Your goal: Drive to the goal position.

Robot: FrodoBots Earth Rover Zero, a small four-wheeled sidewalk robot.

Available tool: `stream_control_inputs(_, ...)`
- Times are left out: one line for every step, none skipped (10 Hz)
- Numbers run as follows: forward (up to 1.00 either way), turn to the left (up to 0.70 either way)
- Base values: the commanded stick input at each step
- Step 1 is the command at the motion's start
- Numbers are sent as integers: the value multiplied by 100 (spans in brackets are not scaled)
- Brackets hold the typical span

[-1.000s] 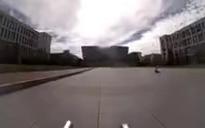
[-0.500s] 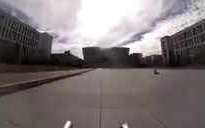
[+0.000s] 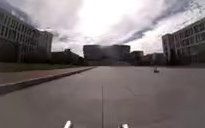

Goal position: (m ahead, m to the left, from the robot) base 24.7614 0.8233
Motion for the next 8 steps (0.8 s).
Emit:
stream_control_inputs(100, 0)
stream_control_inputs(100, 0)
stream_control_inputs(100, 0)
stream_control_inputs(100, -14)
stream_control_inputs(100, -33)
stream_control_inputs(100, -24)
stream_control_inputs(100, -1)
stream_control_inputs(100, 0)
